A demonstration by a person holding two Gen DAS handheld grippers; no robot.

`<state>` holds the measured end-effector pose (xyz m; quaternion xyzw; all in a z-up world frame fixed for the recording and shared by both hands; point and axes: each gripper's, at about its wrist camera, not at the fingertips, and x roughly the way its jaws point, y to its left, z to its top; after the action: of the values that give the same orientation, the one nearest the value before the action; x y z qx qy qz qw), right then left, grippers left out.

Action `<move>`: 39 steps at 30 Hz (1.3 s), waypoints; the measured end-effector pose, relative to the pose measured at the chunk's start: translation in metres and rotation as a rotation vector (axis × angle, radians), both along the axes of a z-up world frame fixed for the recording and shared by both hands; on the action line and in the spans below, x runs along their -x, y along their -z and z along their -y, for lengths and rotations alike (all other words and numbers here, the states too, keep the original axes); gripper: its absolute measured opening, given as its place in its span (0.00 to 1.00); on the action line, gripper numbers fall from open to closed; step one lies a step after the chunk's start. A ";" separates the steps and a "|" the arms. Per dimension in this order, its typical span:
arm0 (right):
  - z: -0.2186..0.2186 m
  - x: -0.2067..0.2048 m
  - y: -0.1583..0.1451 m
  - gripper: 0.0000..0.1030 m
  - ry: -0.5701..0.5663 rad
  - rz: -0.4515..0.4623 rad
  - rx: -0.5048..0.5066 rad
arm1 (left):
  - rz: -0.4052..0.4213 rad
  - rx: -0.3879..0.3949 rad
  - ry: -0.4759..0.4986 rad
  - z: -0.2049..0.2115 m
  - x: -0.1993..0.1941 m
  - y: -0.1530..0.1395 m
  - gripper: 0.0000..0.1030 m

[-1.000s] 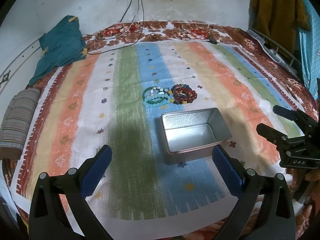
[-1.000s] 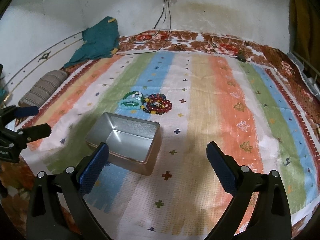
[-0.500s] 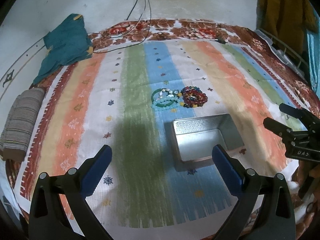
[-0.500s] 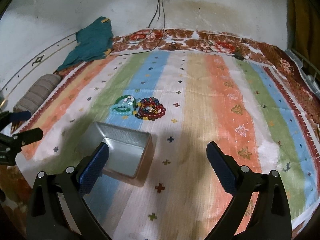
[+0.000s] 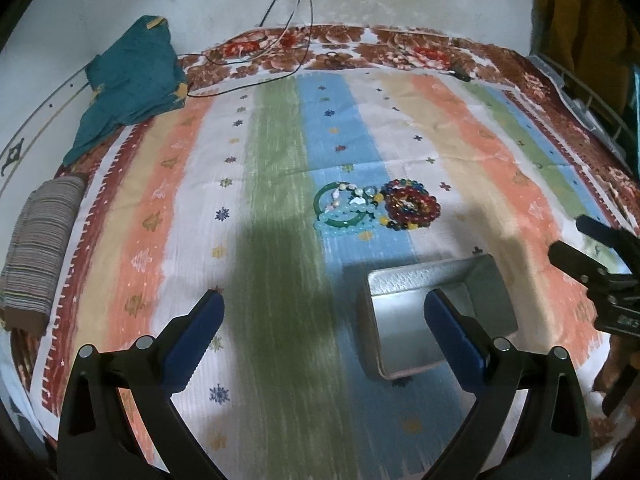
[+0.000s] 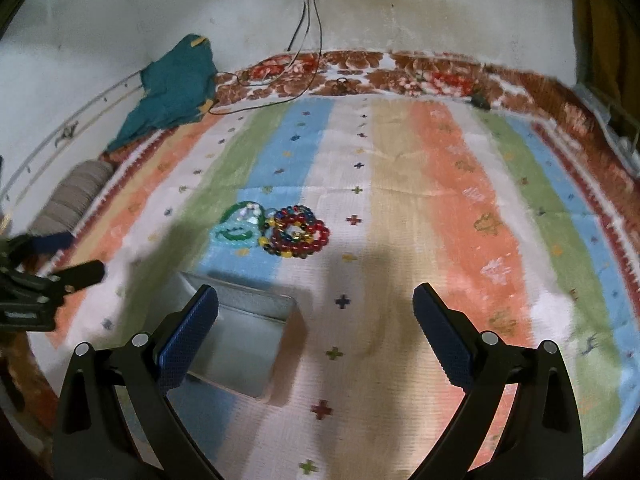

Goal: Organize jewelry
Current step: 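Move both tools forward past the silver tin toward the bracelet pile, then grasp the light blue bead bracelet with left tool while right grasps multicolour bracelet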

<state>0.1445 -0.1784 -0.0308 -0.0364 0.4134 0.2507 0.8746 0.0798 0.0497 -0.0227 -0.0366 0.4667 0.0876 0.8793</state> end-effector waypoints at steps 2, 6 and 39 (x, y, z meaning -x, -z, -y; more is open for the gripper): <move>-0.005 -0.001 -0.001 0.96 -0.004 0.022 0.029 | -0.011 0.013 -0.003 -0.003 -0.006 0.002 0.95; -0.009 -0.009 0.003 0.96 -0.007 0.025 0.049 | -0.021 0.025 -0.017 -0.011 -0.016 0.006 0.95; -0.062 -0.080 0.047 0.96 -0.016 -0.040 0.141 | -0.146 -0.003 -0.035 -0.031 -0.108 0.075 0.90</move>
<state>0.2241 -0.1160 -0.0775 -0.0963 0.4469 0.2286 0.8595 0.1875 0.0806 -0.0977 -0.0369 0.5289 0.1059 0.8413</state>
